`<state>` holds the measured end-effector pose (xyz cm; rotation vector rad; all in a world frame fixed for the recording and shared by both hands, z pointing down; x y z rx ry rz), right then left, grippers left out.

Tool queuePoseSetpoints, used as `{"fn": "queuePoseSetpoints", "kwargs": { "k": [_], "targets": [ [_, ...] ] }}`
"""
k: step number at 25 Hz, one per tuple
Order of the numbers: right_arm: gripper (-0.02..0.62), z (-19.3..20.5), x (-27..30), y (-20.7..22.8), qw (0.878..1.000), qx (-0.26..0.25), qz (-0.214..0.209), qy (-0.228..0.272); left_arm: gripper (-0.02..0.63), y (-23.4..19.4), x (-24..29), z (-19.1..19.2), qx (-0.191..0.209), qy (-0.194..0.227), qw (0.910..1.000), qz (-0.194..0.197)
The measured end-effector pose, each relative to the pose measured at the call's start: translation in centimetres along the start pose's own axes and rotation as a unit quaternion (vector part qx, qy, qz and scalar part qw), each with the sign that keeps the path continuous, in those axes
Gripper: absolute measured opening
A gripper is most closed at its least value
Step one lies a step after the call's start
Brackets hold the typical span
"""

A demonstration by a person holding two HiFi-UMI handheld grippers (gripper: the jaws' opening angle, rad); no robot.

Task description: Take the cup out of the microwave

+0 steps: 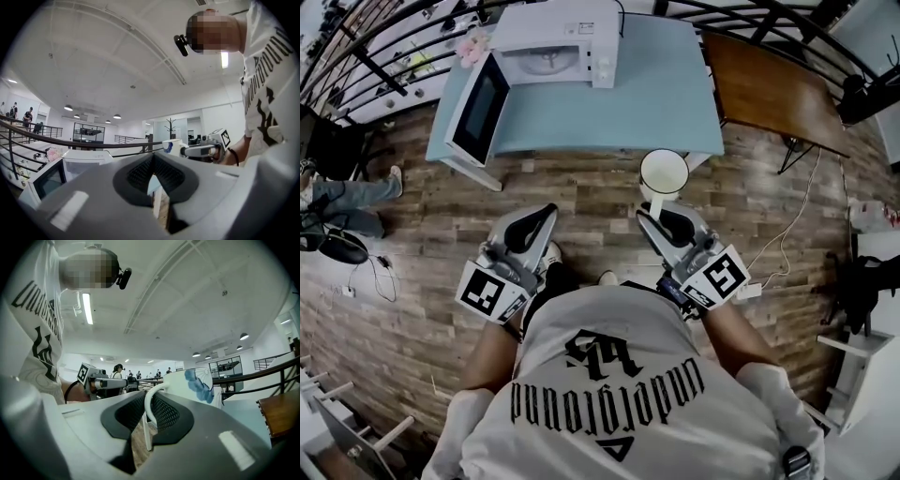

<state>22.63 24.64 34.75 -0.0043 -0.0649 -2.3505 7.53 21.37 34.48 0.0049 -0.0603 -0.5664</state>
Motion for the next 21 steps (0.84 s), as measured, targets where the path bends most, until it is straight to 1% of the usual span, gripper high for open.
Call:
{"fn": "queuePoseSetpoints", "kwargs": {
  "k": [11, 13, 18, 21],
  "targets": [
    [0.051, 0.2, -2.8, -0.8, 1.0, 0.002, 0.006, 0.0, 0.051, 1.8, -0.4, 0.3, -0.008, 0.001, 1.0, -0.006],
    [0.051, 0.4, -2.3, -0.6, 1.0, 0.002, 0.006, -0.001, 0.051, 1.2, -0.2, 0.5, -0.009, 0.001, 0.9999, -0.005],
    [0.051, 1.1, 0.5, 0.7, 1.0, 0.006, 0.006, -0.009, 0.051, -1.8, 0.7, 1.6, -0.018, -0.002, 0.9998, -0.004],
    [0.051, 1.2, 1.3, 1.1, 1.0, 0.005, 0.005, -0.011, 0.051, -2.6, 1.0, 1.9, -0.021, -0.003, 0.9998, -0.003]
  ]
}}
Point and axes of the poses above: the fingertips, and each gripper's own axes: x forward along the fingers, y to its right, z out of its underside, the point moved 1 cm from there along -x, backward along the fingers, and after that the axes turned 3 degrees about -y, right-handed, at the moved point
